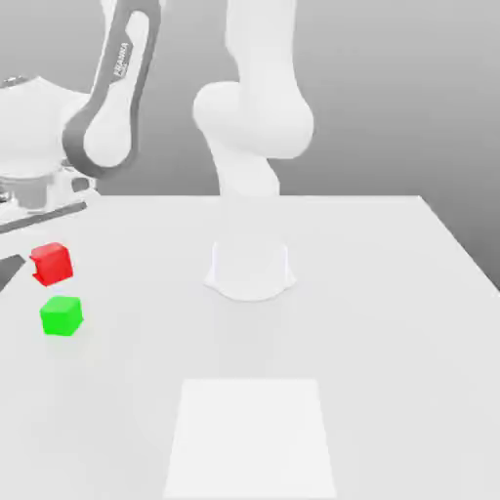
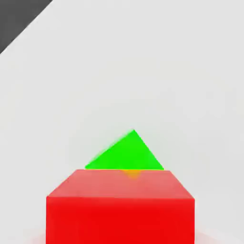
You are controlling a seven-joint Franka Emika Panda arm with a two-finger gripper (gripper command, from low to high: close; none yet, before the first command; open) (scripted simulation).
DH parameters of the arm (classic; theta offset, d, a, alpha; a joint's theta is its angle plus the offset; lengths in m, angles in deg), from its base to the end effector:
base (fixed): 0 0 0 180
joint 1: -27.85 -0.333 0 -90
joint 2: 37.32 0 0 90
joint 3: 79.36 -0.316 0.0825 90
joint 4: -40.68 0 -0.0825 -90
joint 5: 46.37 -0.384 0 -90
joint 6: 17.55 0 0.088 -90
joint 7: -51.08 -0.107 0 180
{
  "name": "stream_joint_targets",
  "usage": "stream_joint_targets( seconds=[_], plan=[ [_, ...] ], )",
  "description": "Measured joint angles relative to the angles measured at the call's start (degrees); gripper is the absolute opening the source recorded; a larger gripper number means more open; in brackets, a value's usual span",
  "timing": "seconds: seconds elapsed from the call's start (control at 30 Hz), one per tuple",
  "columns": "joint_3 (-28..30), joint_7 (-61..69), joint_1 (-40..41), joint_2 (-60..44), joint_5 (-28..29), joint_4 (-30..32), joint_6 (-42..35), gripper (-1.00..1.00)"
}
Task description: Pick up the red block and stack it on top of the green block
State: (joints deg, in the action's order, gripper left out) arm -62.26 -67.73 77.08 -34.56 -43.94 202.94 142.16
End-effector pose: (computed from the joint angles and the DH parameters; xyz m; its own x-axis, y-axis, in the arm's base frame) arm 0.1508 -0.3347 0.2144 -0.9988 0.0496 -0.0003 0.0496 0.9988 -0.0019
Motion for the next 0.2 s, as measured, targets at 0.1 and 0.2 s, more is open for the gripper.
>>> stream_joint_targets(
  seconds=[0.1, 0.2],
  plan=[
    [-1.93, 4.27, 0.48, -6.19, -6.15, -0.26, 5.68, 1.0],
    [-1.93, 4.27, 0.47, -6.19, -6.15, -0.26, 5.68, 1.0]
  ],
)
